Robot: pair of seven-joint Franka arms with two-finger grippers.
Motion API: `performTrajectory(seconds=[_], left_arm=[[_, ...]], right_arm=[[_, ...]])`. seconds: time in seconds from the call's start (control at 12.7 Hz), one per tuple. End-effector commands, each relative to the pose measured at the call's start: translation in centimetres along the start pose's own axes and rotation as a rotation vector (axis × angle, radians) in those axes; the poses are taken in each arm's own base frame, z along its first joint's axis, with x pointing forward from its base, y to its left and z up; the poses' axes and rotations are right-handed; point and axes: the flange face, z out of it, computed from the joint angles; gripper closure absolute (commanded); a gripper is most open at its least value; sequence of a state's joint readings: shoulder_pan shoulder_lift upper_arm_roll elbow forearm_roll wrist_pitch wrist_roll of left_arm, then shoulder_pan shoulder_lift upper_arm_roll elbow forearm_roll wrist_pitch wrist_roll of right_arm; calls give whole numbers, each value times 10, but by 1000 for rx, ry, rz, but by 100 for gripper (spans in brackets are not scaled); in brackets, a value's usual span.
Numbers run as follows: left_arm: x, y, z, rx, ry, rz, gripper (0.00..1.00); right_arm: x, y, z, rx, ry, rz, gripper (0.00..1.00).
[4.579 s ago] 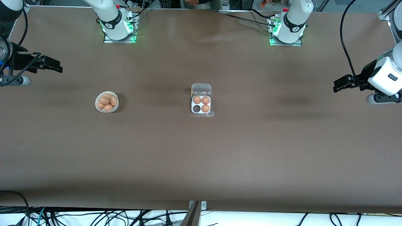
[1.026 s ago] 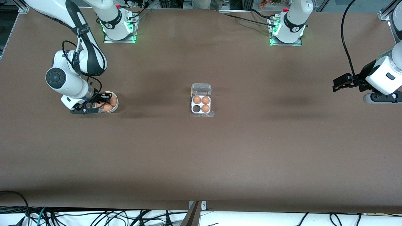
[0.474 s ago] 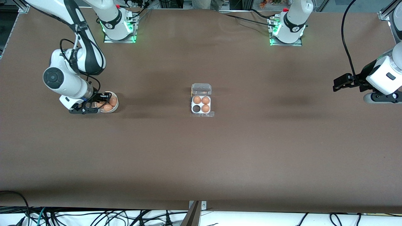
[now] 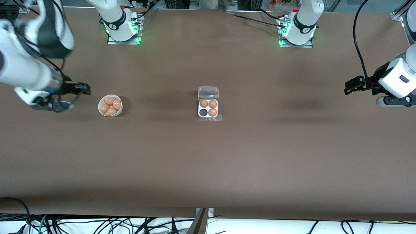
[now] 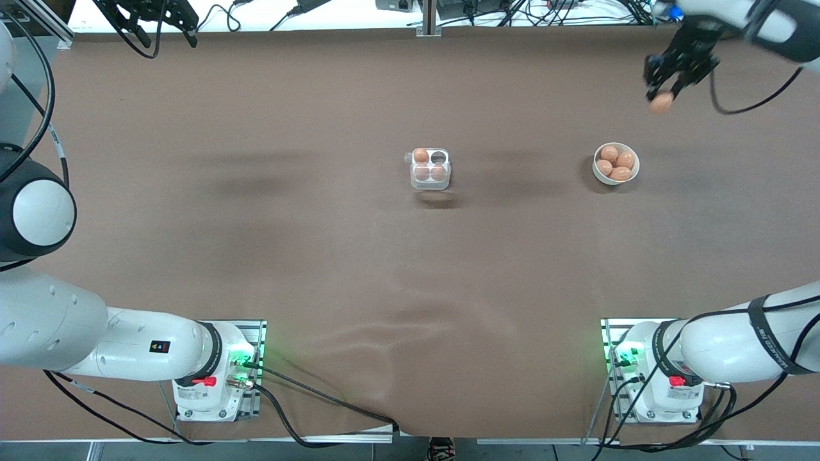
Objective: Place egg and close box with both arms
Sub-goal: 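Close the right gripper on a brown egg and lift it out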
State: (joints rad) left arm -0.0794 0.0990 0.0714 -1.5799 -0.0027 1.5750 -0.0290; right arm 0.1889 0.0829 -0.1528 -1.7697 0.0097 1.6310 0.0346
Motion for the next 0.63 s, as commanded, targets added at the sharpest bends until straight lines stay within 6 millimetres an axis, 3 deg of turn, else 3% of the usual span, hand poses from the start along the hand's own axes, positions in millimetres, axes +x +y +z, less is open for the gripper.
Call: performTrajectory(seconds=[0.0,0.16,0.24,0.32,0.55], left_arm=[[1,1,-5,3,7,27,0],[1,2,-5,3,7,29,0],[1,2,-5,3,7,29,0],[1,2,-5,3,7,29,0],[1,2,-5,3,7,29,0]], right_arm=[[-6,0,-61,22,-9,5,100],[-7,-7,-70,22,3,1,100],[2,-15,-65,28,-5,34,100],[9,-37,-65,38,1,48,100],[28,-118,-37,52,2,99,100]])
